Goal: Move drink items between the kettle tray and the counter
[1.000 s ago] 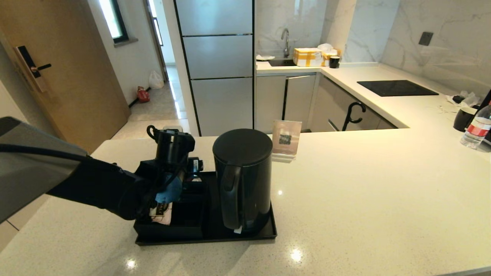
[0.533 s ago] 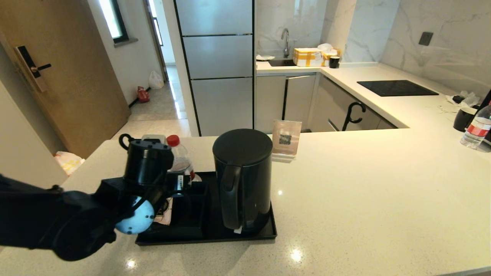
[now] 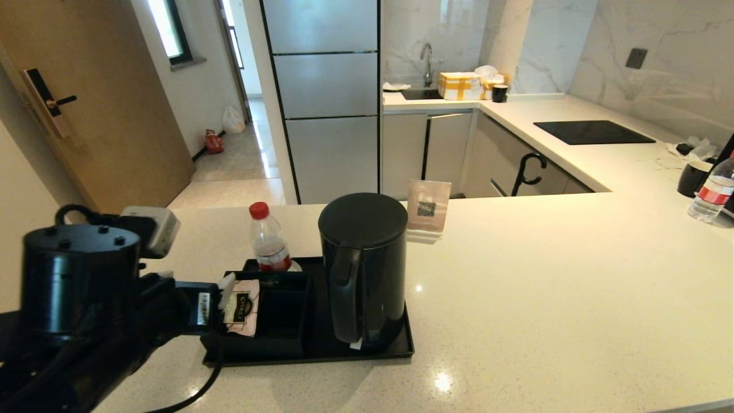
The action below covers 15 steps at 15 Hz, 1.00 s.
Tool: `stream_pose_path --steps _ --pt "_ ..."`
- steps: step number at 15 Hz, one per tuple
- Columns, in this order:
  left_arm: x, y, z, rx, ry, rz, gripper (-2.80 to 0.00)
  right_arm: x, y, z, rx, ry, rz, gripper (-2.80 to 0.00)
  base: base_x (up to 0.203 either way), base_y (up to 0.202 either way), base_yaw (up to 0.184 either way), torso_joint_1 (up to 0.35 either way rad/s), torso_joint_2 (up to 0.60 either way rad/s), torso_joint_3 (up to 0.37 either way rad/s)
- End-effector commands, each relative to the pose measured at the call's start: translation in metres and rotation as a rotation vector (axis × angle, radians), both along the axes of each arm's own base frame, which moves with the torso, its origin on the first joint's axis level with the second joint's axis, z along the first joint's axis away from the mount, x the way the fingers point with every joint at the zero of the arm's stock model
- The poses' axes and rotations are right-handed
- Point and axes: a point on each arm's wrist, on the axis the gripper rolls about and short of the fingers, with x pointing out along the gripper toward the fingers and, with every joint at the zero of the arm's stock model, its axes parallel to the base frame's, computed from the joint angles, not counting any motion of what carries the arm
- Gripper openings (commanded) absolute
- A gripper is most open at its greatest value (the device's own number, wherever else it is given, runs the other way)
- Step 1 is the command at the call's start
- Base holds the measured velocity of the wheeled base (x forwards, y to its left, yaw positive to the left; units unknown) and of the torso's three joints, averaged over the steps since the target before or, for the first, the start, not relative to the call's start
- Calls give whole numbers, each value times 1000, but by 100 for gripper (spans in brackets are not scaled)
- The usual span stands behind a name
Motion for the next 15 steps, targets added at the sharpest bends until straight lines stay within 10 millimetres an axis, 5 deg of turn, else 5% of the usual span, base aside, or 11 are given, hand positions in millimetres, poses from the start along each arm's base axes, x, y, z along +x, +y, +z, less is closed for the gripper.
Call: stream_pose_path --steps 1,6,8,11,15 --pt "-37 25 29 -40 -89 -17 -280 0 0 0 0 0 1 -280 0 0 0 0 0 0" --pt "-103 77 114 -153 -134 -13 -280 0 0 0 -1 0 1 -280 0 0 0 0 0 0" --pt "-159 90 141 -260 -163 -27 -280 0 0 0 0 0 1 -280 0 0 0 0 0 0" --pt "-230 86 126 -333 -196 -85 -280 0 0 0 0 1 0 -280 0 0 0 0 0 0" --pt "-267 81 55 -345 -147 -71 -280 0 0 0 0 0 1 -280 0 0 0 0 0 0"
